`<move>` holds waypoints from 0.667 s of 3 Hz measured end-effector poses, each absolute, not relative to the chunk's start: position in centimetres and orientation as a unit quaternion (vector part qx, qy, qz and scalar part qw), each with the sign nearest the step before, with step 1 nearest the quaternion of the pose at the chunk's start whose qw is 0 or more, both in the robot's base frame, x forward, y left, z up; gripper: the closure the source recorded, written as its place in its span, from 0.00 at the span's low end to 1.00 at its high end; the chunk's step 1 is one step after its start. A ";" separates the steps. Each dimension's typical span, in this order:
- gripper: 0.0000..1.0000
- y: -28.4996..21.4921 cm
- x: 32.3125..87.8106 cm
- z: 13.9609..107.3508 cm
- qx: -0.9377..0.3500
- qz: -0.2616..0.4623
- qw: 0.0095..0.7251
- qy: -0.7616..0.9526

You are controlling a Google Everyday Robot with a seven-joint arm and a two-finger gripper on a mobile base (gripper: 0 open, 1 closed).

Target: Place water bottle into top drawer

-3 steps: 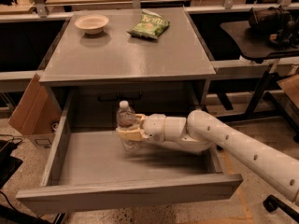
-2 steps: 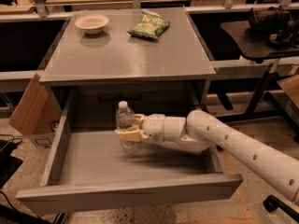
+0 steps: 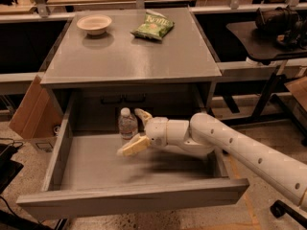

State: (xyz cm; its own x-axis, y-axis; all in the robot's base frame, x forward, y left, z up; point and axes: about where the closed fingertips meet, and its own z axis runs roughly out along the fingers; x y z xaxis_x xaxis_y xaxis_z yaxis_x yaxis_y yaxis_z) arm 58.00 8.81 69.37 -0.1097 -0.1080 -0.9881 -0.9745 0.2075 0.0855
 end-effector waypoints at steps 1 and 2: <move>0.00 8.8 58.0 69.4 -0.450 0.440 0.492 0.601; 0.00 8.6 58.1 70.6 -0.459 0.441 0.490 0.596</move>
Offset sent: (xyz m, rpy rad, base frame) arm 0.0051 -0.0099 0.0282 -0.0135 -0.0225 0.0338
